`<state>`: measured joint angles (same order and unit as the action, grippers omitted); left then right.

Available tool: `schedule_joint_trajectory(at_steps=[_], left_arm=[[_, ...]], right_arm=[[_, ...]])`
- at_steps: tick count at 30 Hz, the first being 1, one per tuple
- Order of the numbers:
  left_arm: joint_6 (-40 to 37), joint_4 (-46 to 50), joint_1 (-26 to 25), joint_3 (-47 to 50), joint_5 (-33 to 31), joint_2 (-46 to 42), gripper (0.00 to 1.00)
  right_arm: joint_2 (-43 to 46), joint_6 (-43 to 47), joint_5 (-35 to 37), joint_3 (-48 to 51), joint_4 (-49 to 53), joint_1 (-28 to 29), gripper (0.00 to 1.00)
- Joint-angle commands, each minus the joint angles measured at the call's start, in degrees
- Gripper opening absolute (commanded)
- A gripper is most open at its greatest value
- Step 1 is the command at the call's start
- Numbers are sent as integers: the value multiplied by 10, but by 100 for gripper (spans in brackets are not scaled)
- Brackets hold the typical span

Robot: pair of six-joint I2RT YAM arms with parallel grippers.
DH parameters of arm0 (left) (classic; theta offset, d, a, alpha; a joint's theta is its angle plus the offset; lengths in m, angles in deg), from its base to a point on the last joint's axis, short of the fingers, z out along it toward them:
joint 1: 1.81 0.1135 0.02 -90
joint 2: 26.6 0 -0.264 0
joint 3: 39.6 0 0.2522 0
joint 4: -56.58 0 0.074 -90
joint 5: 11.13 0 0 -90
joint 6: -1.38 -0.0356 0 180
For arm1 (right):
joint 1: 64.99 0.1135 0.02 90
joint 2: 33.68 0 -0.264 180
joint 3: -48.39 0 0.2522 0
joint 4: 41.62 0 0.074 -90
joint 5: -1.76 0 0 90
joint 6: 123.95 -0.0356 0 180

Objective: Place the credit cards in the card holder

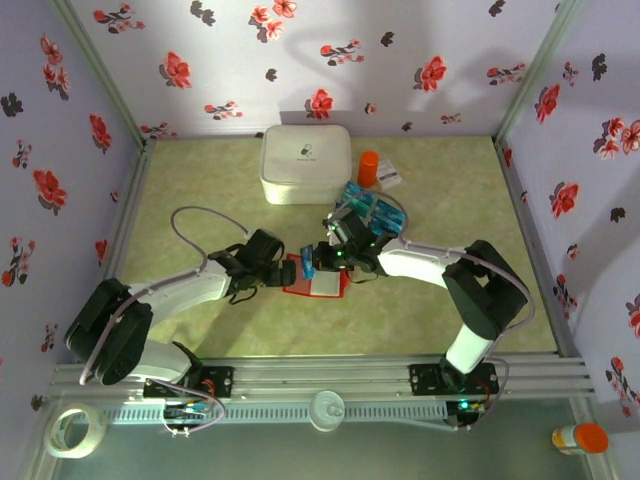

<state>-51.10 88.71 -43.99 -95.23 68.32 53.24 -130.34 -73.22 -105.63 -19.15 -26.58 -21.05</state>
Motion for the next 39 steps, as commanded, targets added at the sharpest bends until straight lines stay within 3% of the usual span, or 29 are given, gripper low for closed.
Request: schedule_joint_trajectory(at_steps=[1, 22, 31, 39], left_arm=[[-18, 18, -5, -24, -13, 1, 100], [-55, -24, -5, -27, 1, 90, 100], [-37, -15, -5, -14, -13, 106, 100], [-14, -20, -4, 1, -16, 104, 100]], right_arm=[[-6, -8, 4, 7, -10, 4, 0], [-17, -21, -4, 12, -22, 4, 0], [65, -42, 8, 38, -32, -16, 0], [113, -129, 26, 155, -190, -16, 0]])
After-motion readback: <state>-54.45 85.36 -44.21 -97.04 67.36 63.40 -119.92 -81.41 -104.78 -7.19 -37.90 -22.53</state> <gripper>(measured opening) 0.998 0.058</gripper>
